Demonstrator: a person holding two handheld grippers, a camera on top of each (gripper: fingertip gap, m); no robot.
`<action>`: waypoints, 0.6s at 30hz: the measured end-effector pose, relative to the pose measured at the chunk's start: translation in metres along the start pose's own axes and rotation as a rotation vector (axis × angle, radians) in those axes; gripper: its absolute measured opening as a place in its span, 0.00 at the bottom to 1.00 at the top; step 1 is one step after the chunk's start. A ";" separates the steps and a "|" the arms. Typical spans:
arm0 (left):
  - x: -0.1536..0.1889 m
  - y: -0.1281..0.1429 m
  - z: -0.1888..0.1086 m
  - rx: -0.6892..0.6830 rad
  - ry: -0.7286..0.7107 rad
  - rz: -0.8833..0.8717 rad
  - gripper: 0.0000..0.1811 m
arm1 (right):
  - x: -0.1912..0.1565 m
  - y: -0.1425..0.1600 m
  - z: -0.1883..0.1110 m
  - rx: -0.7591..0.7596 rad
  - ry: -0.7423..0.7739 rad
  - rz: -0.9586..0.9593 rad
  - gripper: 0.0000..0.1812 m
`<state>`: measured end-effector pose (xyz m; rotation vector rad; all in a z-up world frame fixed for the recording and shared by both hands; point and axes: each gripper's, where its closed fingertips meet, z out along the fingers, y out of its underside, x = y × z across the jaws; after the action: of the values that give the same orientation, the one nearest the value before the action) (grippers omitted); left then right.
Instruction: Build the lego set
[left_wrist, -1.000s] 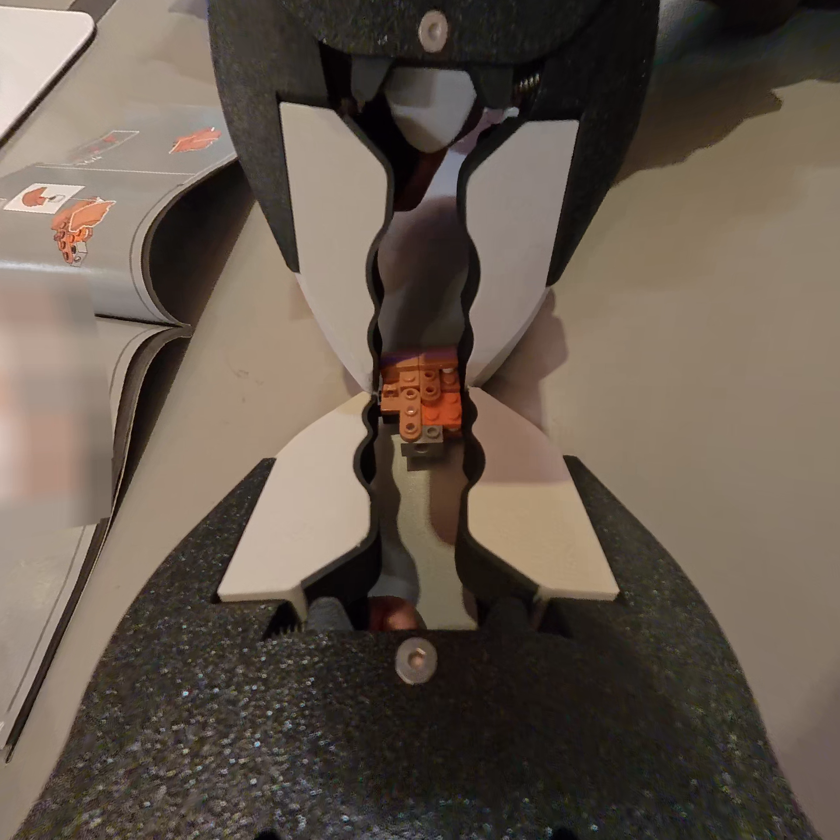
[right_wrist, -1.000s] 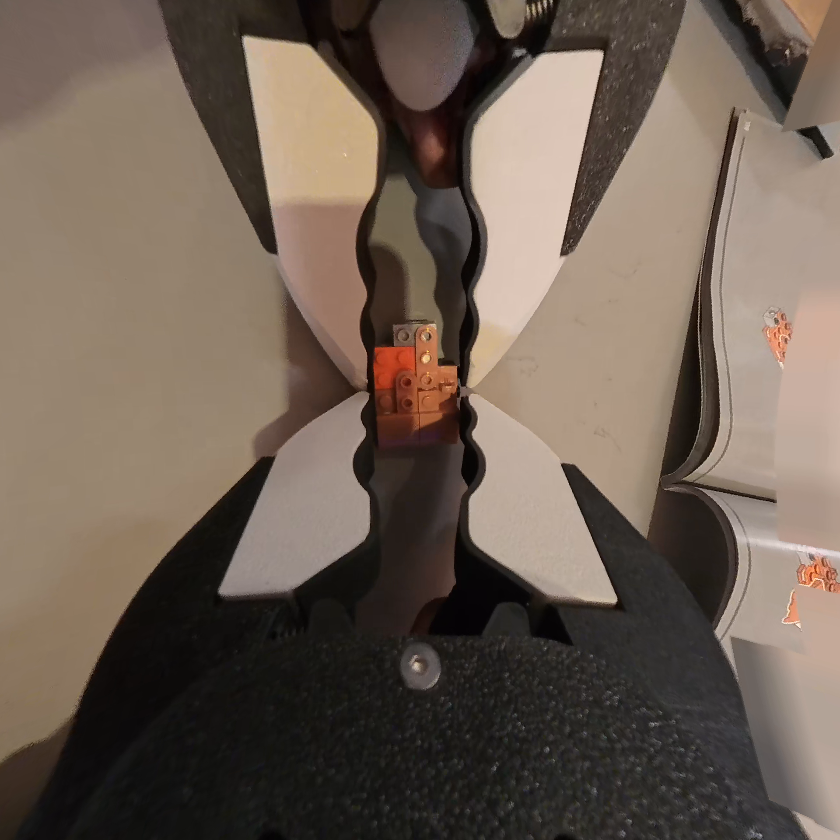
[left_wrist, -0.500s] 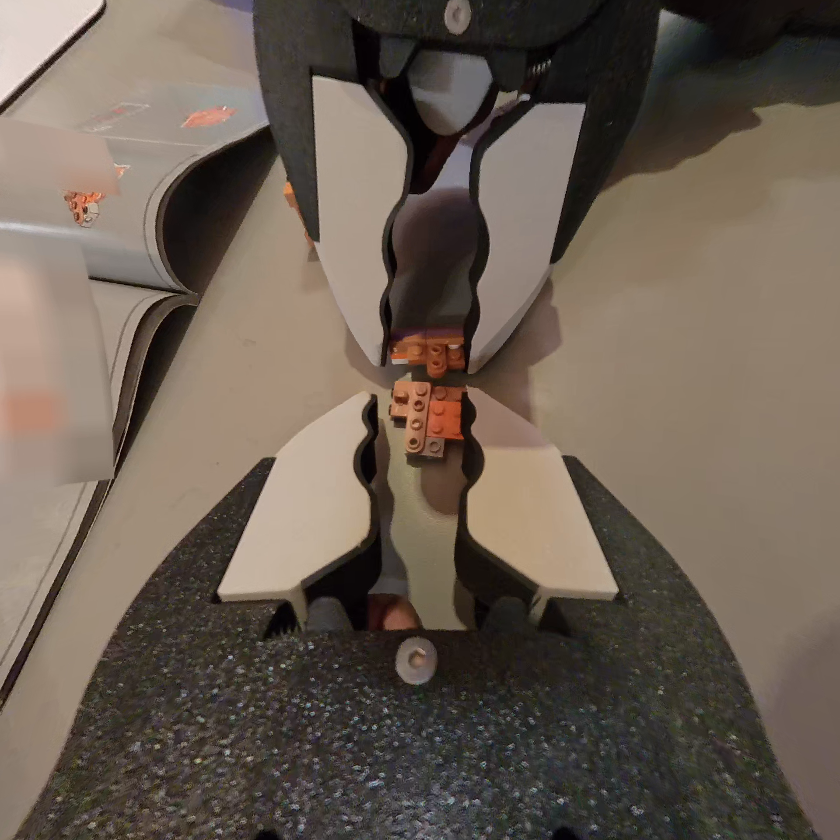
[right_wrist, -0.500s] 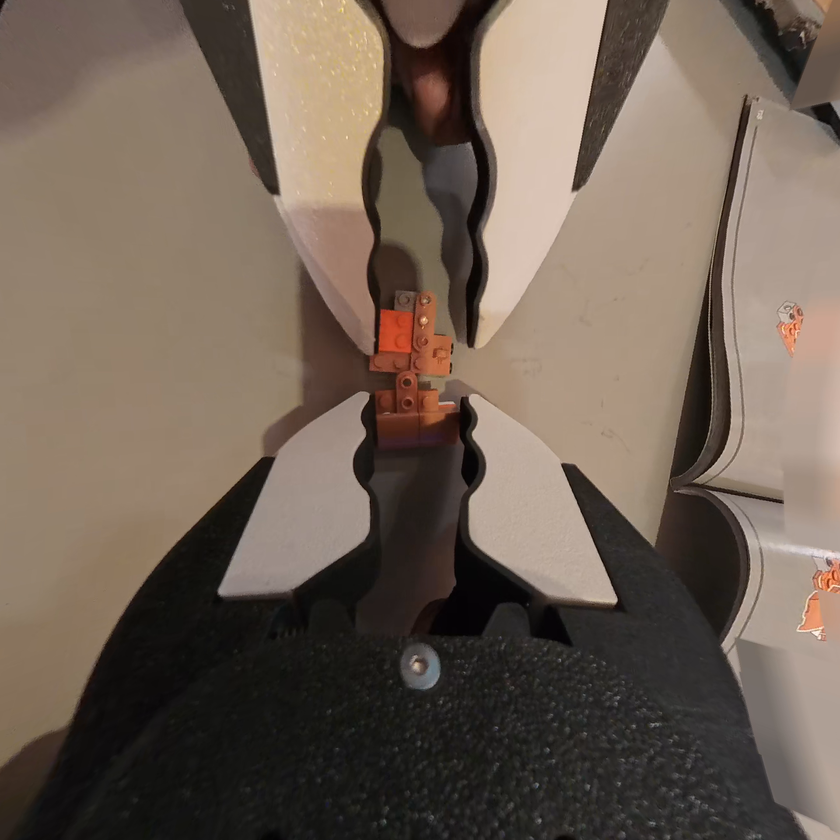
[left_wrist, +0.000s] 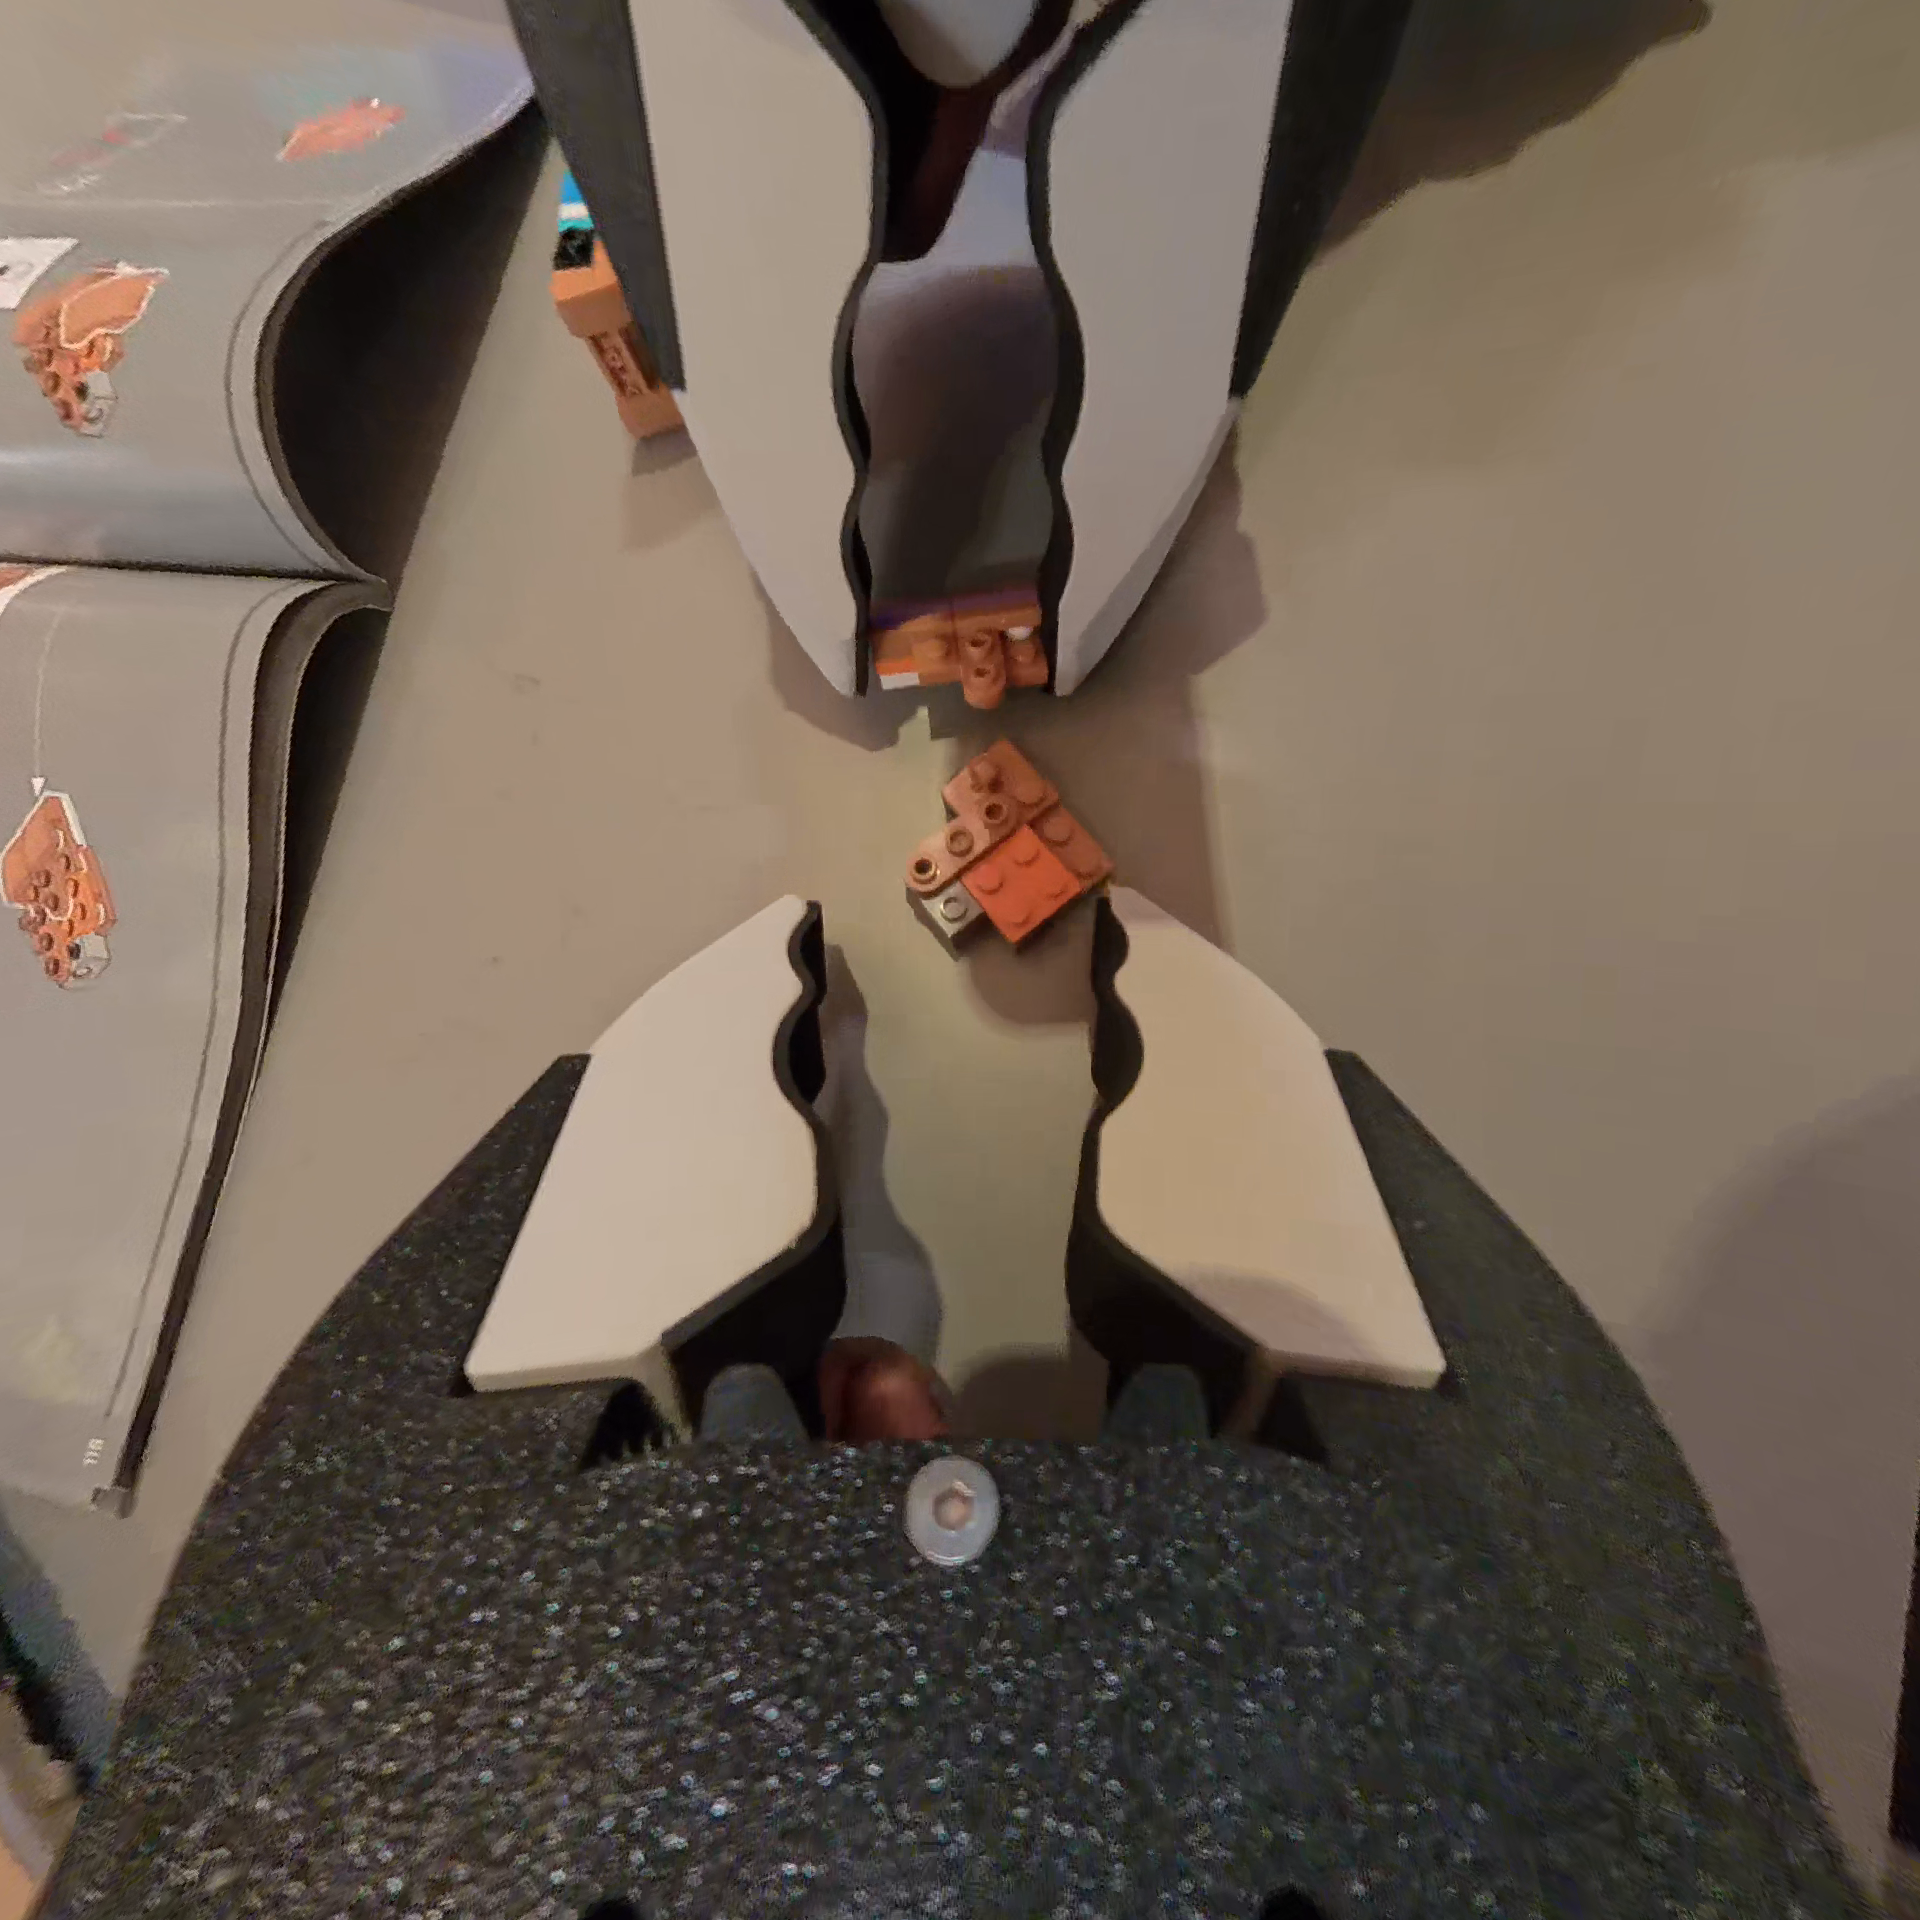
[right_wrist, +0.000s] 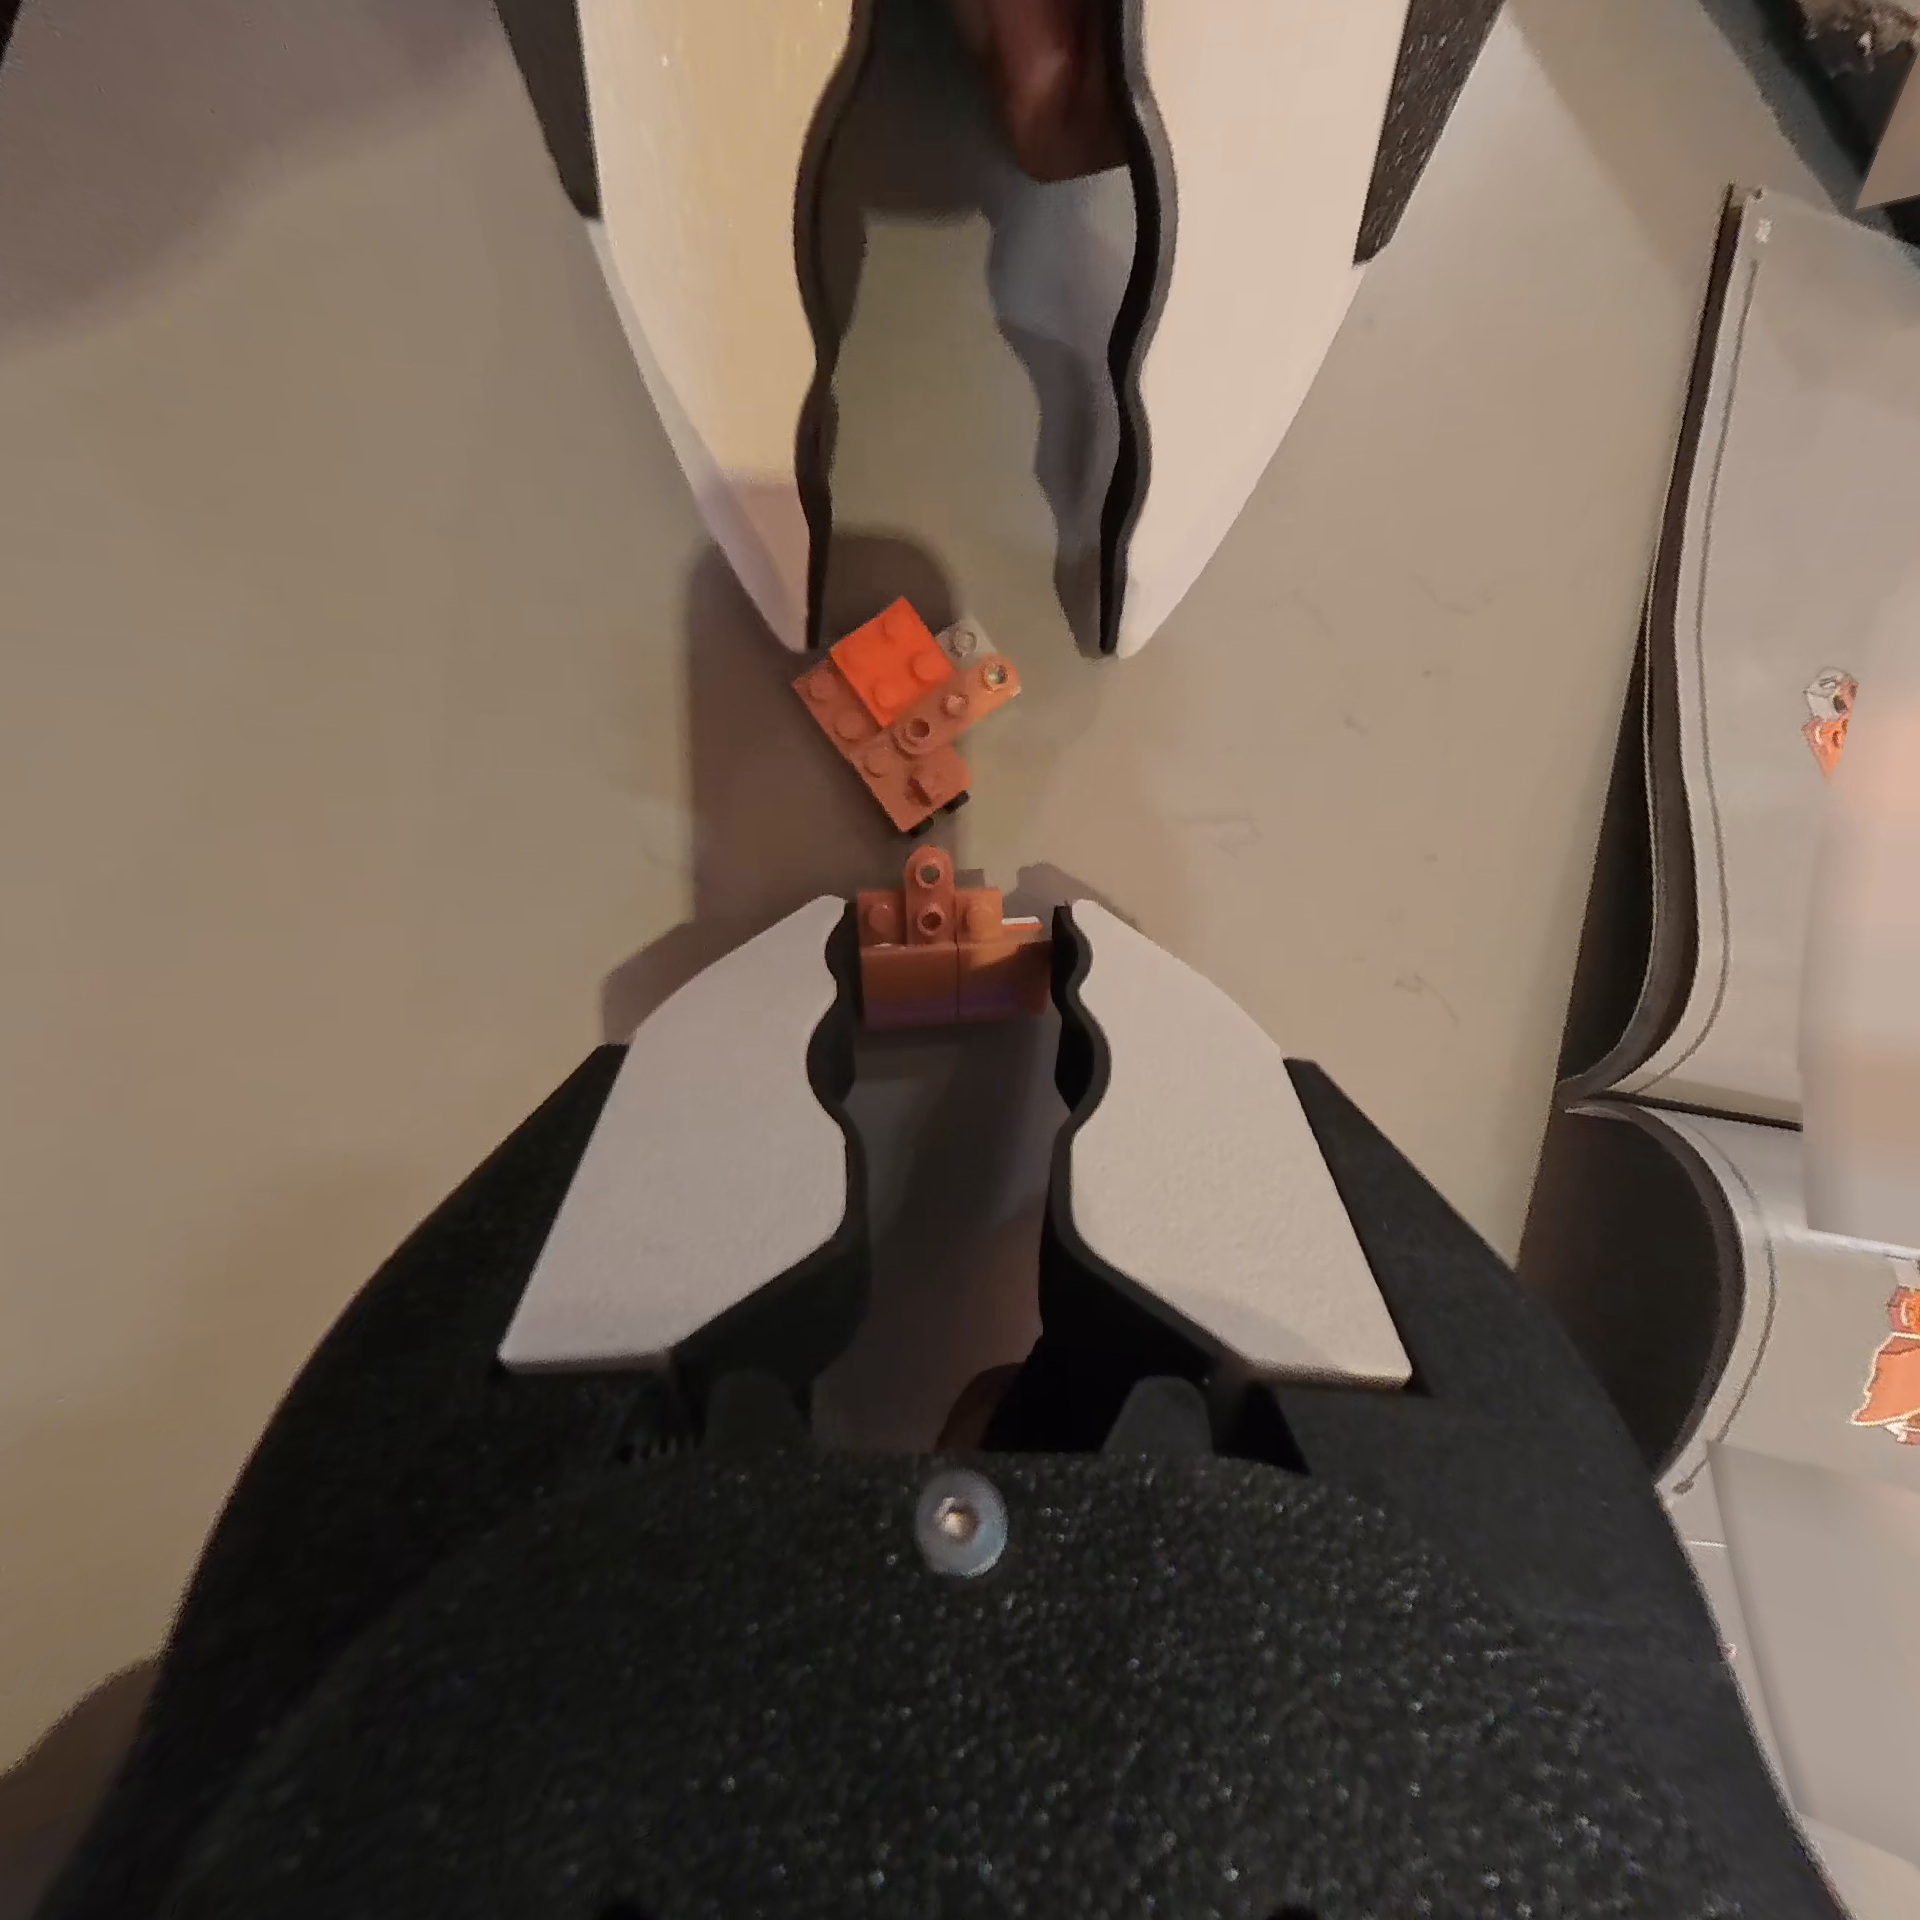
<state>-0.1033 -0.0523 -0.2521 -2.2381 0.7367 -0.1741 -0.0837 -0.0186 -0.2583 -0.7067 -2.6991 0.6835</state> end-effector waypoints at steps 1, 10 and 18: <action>0.000 0.001 -0.002 -0.003 0.011 0.037 0.28 | -0.001 0.000 0.000 -0.001 0.000 0.003 0.19; -0.004 0.002 0.005 -0.005 0.092 0.139 0.23 | -0.005 0.000 -0.006 0.010 -0.004 0.007 0.19; 0.027 -0.018 0.015 0.023 0.140 0.123 0.20 | -0.010 0.008 -0.012 0.002 0.006 0.049 0.19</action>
<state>-0.0684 -0.0482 -0.2526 -2.1673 0.9397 -0.2799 -0.0677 -0.0130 -0.2534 -0.7761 -2.6835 0.6946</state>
